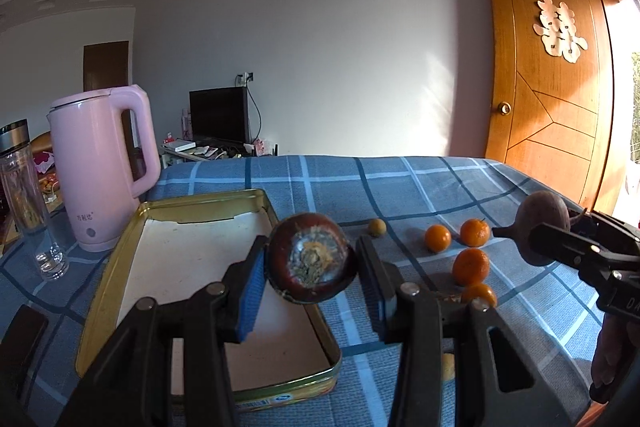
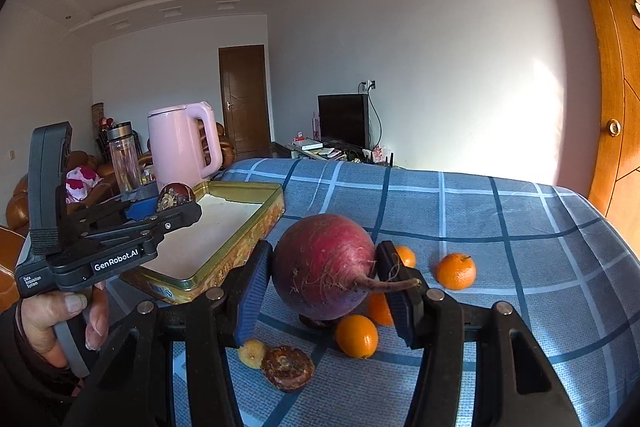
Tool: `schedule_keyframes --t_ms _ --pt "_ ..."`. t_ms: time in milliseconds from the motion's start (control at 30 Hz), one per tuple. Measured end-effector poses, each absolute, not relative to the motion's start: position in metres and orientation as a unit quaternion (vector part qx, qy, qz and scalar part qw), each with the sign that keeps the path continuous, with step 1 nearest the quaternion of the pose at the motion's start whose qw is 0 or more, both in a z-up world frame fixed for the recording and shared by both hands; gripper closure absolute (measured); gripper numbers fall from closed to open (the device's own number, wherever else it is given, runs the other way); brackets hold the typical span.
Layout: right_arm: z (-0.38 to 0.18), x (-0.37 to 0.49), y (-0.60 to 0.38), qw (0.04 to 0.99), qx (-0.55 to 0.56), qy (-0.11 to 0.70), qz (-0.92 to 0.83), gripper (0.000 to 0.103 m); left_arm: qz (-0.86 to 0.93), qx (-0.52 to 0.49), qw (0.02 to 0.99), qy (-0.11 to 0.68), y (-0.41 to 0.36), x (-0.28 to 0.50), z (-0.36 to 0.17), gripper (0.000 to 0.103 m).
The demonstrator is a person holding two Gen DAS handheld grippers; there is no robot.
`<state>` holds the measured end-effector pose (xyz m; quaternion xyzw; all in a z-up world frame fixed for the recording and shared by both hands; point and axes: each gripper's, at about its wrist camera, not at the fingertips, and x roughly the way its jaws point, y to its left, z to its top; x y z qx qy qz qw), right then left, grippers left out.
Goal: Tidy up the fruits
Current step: 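Carry the mangosteen and beet over the tin tray with both grippers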
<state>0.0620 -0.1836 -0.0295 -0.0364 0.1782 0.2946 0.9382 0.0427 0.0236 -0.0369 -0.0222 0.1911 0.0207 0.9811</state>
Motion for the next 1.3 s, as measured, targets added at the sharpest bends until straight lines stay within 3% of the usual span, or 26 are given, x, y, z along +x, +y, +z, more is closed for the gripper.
schedule_keyframes --t_ms 1300 --pt "-0.045 0.097 -0.001 0.874 -0.147 0.227 0.403 0.048 0.122 -0.065 0.952 0.273 0.145 0.058 -0.073 0.058"
